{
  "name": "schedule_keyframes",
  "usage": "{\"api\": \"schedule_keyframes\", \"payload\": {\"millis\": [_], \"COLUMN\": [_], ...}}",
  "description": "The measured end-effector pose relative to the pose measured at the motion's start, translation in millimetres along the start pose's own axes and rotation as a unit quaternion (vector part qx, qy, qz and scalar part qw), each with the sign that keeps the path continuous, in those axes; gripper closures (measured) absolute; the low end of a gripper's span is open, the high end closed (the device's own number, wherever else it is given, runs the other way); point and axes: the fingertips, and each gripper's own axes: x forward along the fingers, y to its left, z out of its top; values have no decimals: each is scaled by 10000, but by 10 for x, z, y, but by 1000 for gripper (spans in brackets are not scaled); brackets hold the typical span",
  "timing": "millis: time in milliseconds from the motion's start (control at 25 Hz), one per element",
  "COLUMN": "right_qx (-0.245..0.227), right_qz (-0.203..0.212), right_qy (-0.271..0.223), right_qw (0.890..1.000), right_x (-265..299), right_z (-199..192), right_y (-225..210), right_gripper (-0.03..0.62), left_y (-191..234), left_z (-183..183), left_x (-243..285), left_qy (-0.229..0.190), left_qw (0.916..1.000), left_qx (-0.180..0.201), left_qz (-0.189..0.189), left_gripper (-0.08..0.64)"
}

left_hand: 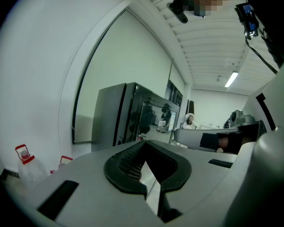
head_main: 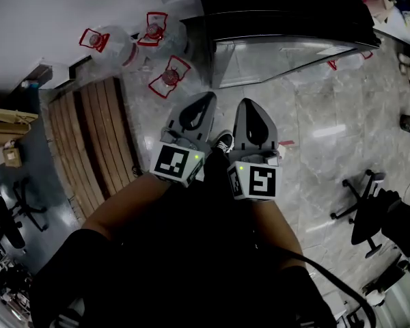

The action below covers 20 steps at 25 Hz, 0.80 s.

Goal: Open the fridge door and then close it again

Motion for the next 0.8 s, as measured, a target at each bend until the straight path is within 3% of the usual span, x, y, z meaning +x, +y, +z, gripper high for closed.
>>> {"api": "schedule_keyframes", "payload": {"millis": [280, 480, 560, 800], "right_qx": [31, 90, 117, 219], "right_qz": [-183, -296, -339, -482], "right_qy": [190, 376, 439, 546], "right_qw": [9996, 9988, 9984, 9971], "right_x": [379, 565, 608, 605], "right_z": [-266, -488, -570, -697], "right_y": [-17, -61, -74, -91], "right_gripper": [577, 577, 577, 577], "left_y": [382, 602, 634, 665], "left_z": [-350, -594, -664, -673], "left_x": [358, 593, 663, 772], "left_qy": [254, 447, 512, 455], "left_qw": [9996, 9985, 9979, 9975], "left_qx": [-41, 152, 106, 193], "left_qz": [-105, -271, -394, -514], "left_gripper": [552, 552, 494, 486]}}
